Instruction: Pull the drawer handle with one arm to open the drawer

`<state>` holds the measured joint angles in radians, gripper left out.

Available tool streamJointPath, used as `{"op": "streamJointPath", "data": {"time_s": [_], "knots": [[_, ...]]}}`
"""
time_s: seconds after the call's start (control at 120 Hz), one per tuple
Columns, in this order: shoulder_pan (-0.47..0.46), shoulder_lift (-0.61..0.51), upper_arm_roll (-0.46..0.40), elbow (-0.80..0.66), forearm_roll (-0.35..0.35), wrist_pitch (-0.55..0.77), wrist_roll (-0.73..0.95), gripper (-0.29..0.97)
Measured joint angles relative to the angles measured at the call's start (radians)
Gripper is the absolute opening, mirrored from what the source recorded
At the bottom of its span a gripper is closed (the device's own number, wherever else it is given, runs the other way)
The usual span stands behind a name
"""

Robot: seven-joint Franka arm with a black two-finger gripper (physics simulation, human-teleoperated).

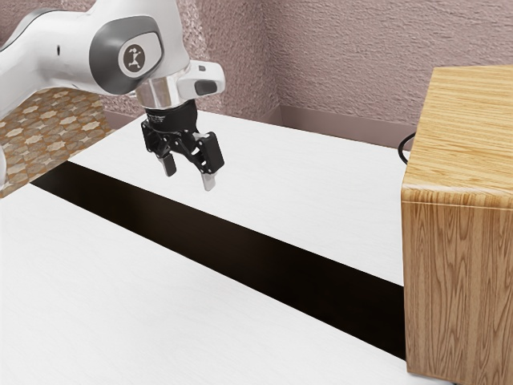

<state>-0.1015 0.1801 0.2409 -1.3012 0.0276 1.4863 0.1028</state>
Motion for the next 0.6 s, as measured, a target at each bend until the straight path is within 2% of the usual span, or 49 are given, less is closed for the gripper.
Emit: {"op": "streamJointPath", "data": {"time_s": [0.192,0.283,0.358,0.6], "knots": [[0.004,-0.011,0.004,0.005,-0.004,-0.005,0.001,0.68],[0.007,-0.097,-0.006,0.052,-0.011,-0.008,-0.007,0.68],[0.008,-0.101,-0.007,0.057,-0.051,0.007,-0.026,0.68],[-0.003,0.032,-0.022,0.053,-0.193,0.176,-0.077,0.68]]}}
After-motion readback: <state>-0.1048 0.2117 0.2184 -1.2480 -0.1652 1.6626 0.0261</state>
